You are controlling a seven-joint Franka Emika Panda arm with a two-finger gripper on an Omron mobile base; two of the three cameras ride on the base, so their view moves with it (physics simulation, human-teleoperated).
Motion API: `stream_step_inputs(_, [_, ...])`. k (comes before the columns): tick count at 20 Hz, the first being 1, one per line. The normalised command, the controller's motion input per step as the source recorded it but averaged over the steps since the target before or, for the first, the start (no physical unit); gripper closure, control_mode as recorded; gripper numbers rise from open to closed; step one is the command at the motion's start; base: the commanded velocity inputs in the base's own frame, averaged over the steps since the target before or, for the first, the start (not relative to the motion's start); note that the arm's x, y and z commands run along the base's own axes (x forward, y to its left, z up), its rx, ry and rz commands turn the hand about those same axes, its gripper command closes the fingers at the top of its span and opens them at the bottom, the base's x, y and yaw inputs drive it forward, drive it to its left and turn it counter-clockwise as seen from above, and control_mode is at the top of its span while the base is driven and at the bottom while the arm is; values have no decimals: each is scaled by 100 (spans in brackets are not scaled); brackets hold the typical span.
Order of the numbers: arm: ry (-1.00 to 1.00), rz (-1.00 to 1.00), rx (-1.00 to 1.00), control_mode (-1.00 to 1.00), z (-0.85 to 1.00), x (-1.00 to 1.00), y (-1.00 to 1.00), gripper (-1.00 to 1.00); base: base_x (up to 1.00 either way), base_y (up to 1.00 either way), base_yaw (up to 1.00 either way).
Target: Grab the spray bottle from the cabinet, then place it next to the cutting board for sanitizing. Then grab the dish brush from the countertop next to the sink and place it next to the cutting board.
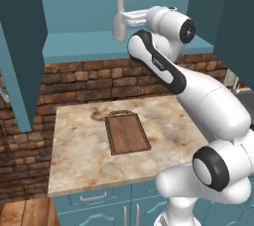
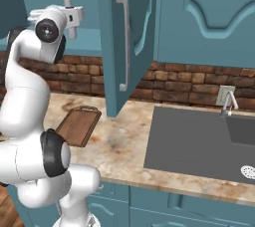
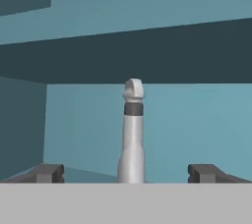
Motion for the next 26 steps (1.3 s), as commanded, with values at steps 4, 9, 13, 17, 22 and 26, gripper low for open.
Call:
stream_step_inputs(4, [0, 0, 0, -100, 0, 48, 14, -100, 0, 0, 0])
stream_step_inputs(9, [0, 0, 0, -100, 0, 50, 1, -100, 0, 0, 0])
stream_step_inputs(13, [1, 0, 0, -100, 0, 42, 2, -100, 0, 0, 0])
stream_step_inputs(17, [0, 0, 0, -100, 0, 41, 10, -100, 0, 0, 0])
stream_step_inputs(22, [0, 0, 0, -100, 0, 42, 6, -100, 0, 0, 0])
stream_step_inputs(26, [0, 0, 0, -100, 0, 34, 12, -100, 0, 0, 0])
